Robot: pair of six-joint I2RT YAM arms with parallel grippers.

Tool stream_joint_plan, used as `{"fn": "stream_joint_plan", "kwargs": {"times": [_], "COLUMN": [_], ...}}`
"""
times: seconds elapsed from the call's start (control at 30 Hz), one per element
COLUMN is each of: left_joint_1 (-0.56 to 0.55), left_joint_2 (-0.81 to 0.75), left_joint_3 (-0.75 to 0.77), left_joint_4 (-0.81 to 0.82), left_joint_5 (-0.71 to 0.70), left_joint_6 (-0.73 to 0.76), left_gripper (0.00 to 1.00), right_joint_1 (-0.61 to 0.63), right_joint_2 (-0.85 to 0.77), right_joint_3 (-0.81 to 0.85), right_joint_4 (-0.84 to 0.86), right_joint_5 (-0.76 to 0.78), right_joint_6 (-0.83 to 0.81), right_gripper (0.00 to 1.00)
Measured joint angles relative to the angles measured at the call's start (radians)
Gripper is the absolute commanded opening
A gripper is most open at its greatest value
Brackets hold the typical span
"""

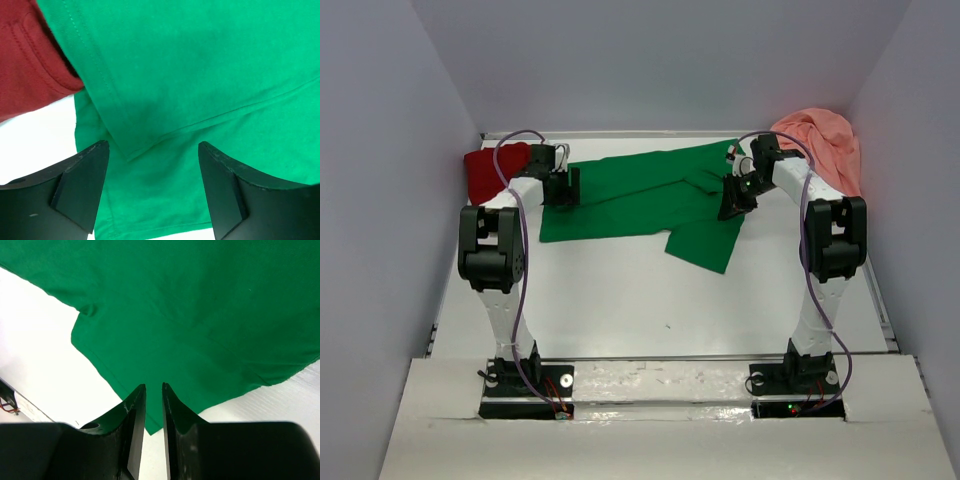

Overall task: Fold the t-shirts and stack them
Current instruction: Fold the flattened tshirt in 1/3 of the way

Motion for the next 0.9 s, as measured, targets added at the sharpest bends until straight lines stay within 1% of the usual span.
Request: {"fn": "stream_joint_plan", "kwargs": {"times": [0.17,0.53,0.63,0.73,0.77,0.87,0.9], "left_joint_1": [-0.006,-0.006,-0.006,-0.006,-0.006,-0.006,-0.006], "left_joint_2": [0.0,0.003,0.016,0.027,0.032,0.038,0.039], "left_joint_3": [0.0,-0.003,-0.003,-0.003,-0.003,-0.003,-0.003], "left_joint_4": [0.002,-0.001,-0.001,-0.002,-0.002,-0.002,-0.002], "left_joint_5": [0.001,-0.006,-0.008,-0.008,-0.008,-0.007,-0.007], "left_joint_6": [-0.001,-0.002,-0.003,-0.005,-0.005,-0.01,-0.014], "left_gripper": [0.79,0.78,0.77,0.7,0.66,0.59,0.5], "right_joint_1": [0.0,0.0,0.0,0.0,0.0,0.0,0.0], "right_joint_2": [-0.006,-0.024,-0.027,-0.032,-0.033,-0.035,-0.035], "right_joint_3": [0.0,0.0,0.0,0.0,0.0,0.0,0.0], "right_joint_4": [0.0,-0.001,-0.001,-0.001,-0.002,-0.002,-0.002], "right_joint_5": [0.0,0.0,0.0,0.0,-0.001,-0.001,-0.001], "right_joint_6": [-0.001,-0.011,-0.011,-0.011,-0.011,-0.011,-0.012], "right_gripper": [0.25,0.24,0.24,0.24,0.24,0.24,0.24]}}
